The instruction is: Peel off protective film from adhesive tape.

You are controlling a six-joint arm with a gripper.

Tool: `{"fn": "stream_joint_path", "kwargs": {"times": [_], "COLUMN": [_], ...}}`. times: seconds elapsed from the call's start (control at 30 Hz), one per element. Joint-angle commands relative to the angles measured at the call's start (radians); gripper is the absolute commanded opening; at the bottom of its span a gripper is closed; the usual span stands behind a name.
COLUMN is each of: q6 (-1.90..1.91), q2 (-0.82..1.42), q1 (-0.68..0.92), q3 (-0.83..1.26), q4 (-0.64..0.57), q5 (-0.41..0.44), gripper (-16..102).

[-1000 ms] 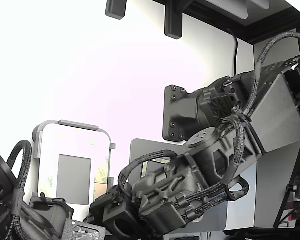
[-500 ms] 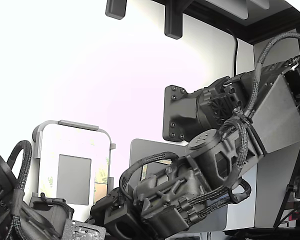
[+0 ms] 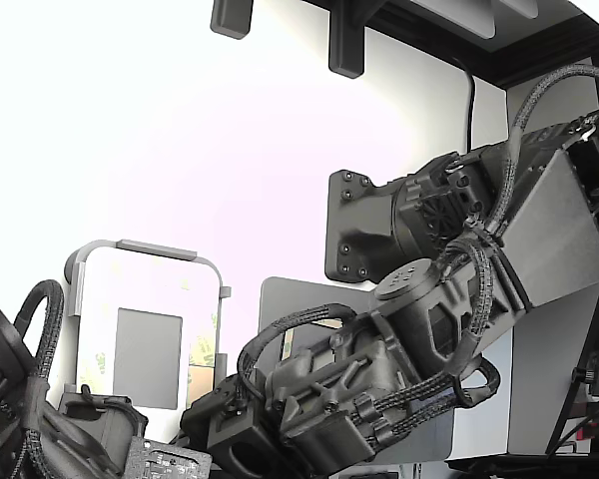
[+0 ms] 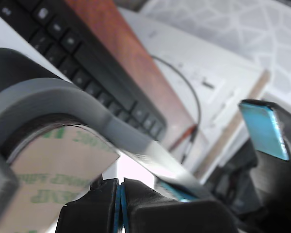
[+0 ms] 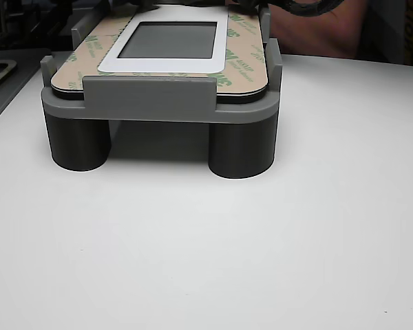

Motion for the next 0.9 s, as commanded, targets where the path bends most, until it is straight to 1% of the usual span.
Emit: {"fn": "stream_joint_path", "kwargs": {"times": [0.0, 0.87], "q6": [0.000, -0.021], "q2": [0.028, 0.057], "q1": [-0.006, -0.038], "q3": [-0.011, 0.009], "q4": [-0.012, 0.000], "q5": [0.002, -0.017], "gripper": [-10, -10]}}
